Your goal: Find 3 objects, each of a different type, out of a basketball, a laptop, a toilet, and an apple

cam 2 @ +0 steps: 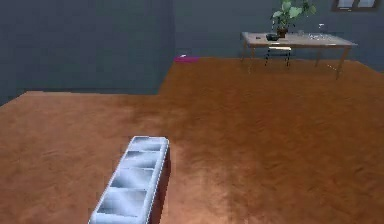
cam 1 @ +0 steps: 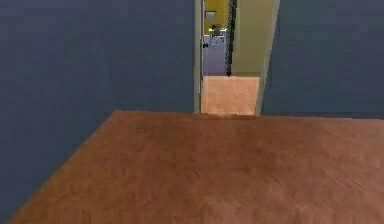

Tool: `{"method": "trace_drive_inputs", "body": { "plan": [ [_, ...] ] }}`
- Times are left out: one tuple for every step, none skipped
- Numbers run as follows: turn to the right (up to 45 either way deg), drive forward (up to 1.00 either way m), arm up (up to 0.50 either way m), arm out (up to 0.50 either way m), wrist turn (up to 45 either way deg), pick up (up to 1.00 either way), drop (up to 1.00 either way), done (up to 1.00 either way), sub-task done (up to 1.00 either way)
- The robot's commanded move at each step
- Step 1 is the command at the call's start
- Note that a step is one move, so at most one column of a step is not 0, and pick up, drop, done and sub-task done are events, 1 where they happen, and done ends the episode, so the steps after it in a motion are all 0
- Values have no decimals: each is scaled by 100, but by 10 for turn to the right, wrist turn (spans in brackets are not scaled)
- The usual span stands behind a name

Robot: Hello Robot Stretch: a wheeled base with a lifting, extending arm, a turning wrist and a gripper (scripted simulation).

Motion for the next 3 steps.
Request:
{"method": "trace_drive_inputs", "body": {
  "plan": [
    [30,0,0,0,0,0,0,0,0],
    [0,85,0,0,0,0,0,0,0],
    [90,0,0,0,0,0,0,0,0]
  ]
}}
